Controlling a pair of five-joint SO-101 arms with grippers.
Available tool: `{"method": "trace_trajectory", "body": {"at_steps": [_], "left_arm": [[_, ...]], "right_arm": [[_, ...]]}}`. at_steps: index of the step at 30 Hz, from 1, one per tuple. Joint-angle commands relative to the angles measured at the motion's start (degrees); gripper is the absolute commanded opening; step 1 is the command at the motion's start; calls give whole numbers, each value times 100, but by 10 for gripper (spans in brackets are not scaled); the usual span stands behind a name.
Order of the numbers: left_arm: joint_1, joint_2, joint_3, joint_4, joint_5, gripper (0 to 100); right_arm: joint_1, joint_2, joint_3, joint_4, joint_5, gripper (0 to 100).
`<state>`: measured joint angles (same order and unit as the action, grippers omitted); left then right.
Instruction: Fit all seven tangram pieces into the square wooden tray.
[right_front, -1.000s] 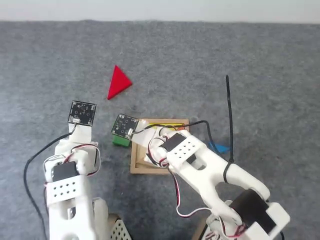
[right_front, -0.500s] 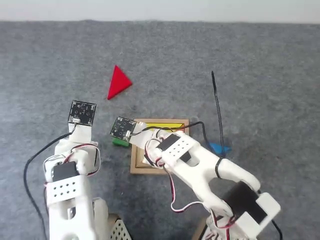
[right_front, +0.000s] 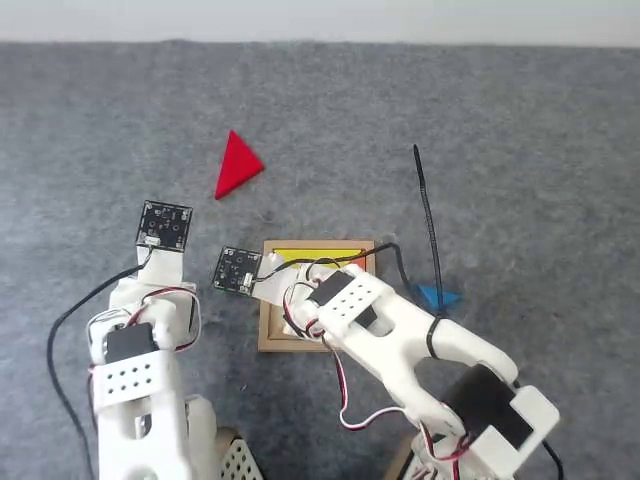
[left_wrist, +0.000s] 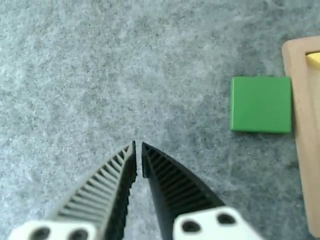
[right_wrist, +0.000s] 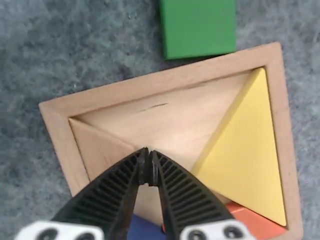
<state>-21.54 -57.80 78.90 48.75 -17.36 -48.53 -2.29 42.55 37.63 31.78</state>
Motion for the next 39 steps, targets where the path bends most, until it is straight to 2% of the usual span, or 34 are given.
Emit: {"method": "trace_trajectory", "body": {"at_steps": [1,4,7,13,18,22,25,34,39], "left_arm": [[-44,-132,-31,-105,-53,22],[-44,-132,-31,-105,-53,22],[-44,-132,-31,-105,-53,22],[-44,-132,22,-114,-62,22],[-35,-132,40,-123,-70,23],[-35,-132,48,-211,-70,23],[-35,-132,57,-211,-229,23],[-44,-132,57,-211,-246,23],[-44,-132,57,-211,-246,23]], "right_arm": [[-101,-549,-211,338,44,8],[-92,-1042,-185,716,35,8],[224,-1560,-185,1015,26,8],[1771,-2633,-220,1842,-589,9],[2870,-3090,-193,2967,-457,14],[3380,-2941,-176,3187,-220,127],[3538,-2633,-176,3160,26,191],[3538,-892,-202,2809,932,198],[3574,-725,-211,2738,1336,198]]}}
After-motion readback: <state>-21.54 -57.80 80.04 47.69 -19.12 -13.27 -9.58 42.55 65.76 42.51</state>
